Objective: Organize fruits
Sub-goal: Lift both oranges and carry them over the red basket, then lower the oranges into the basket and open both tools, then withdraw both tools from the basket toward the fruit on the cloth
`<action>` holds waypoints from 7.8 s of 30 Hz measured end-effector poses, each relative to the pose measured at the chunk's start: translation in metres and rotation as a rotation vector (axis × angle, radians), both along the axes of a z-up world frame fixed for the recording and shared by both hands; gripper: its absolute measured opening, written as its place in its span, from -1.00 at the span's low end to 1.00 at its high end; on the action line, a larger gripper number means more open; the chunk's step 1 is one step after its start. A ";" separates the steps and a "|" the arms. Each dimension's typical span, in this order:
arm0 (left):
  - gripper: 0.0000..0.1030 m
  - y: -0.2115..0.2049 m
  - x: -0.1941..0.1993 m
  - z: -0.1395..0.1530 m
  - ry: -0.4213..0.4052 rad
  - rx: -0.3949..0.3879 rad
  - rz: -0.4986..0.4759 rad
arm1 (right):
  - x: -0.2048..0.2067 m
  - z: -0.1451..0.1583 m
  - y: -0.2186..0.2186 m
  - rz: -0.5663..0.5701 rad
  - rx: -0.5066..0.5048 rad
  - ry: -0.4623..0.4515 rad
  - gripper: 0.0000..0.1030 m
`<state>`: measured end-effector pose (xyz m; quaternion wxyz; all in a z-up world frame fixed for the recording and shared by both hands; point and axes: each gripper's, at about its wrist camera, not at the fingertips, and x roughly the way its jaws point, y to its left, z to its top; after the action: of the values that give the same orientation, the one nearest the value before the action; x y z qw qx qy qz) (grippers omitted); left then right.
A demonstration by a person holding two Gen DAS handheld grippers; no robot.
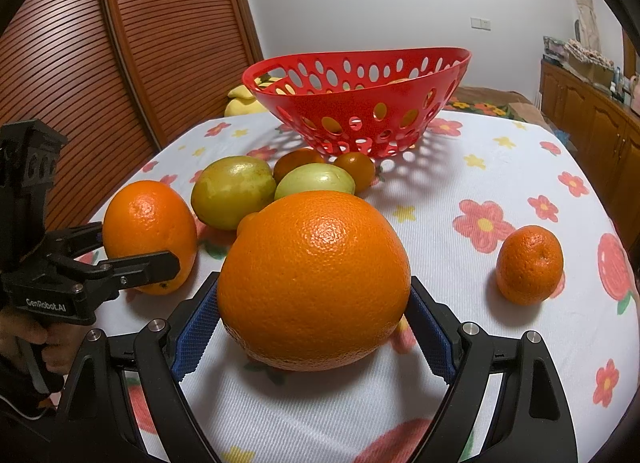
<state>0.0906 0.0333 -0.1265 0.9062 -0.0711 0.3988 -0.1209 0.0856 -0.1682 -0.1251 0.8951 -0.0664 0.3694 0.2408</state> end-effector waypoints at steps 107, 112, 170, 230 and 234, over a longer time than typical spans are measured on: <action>0.75 -0.077 0.177 0.097 -0.129 0.161 -0.063 | 0.125 0.106 -0.045 0.049 -0.003 -0.137 0.71; 0.75 -0.063 0.174 0.103 -0.144 0.143 -0.042 | 0.122 0.106 -0.043 0.055 0.000 -0.136 0.71; 0.75 0.020 0.141 0.100 -0.184 0.060 0.048 | 0.223 0.093 0.029 0.090 -0.100 -0.008 0.73; 0.75 -0.008 0.039 0.037 -0.101 0.082 0.003 | 0.045 0.039 -0.093 -0.141 -0.080 -0.029 0.52; 0.75 -0.012 0.046 0.028 -0.074 0.088 -0.006 | 0.049 0.028 -0.094 -0.146 -0.093 0.000 0.51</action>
<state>0.1365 0.0209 -0.0988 0.9222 -0.0253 0.3704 -0.1085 0.1351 -0.2626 -0.0970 0.9062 -0.0810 0.3839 0.1575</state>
